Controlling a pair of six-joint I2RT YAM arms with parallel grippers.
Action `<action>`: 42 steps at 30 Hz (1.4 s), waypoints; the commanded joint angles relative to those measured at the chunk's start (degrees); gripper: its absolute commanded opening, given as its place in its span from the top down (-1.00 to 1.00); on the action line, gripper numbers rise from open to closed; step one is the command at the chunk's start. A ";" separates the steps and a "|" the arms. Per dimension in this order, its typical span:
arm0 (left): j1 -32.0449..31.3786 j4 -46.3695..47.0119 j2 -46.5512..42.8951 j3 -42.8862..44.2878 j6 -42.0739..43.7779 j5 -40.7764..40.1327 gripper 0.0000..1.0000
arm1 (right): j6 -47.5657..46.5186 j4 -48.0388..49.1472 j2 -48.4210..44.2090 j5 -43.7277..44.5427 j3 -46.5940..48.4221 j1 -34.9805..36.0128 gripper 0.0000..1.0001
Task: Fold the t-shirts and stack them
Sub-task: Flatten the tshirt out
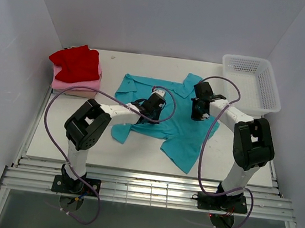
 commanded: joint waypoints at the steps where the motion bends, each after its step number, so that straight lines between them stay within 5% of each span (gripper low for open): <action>1: -5.08 -4.95 -0.08 -5.37 -4.68 1.27 1.00 | 4.24 0.09 -0.46 -3.18 -2.34 0.30 0.85; 10: -15.19 -6.44 -1.83 -14.51 -16.02 -3.12 1.00 | 7.93 0.09 -1.60 1.39 -10.78 1.18 0.85; 18: -16.69 -11.36 -10.44 -20.58 -22.35 -9.10 1.00 | 12.59 -4.48 -6.43 8.68 -15.17 1.45 0.84; 27: -16.69 -19.98 -13.08 -17.77 -24.64 -17.53 1.00 | 13.74 -8.87 -10.04 13.34 -15.71 1.53 0.85; 36: -15.82 -26.13 -34.52 -21.63 -32.81 -34.58 1.00 | 12.68 -8.70 -12.68 14.66 -13.42 1.45 0.85; 38: -13.45 -26.05 -36.63 -22.51 -32.99 -36.96 0.83 | 12.60 -8.79 -12.94 14.75 -13.51 1.53 0.85; 40: -11.17 -25.35 -37.34 -23.39 -31.77 -38.71 0.37 | 12.60 -8.61 -13.38 14.84 -13.86 1.45 0.85; 42: -8.45 -20.96 -37.52 -24.10 -28.61 -38.73 0.25 | 12.68 -8.35 -13.82 14.75 -14.21 1.45 0.85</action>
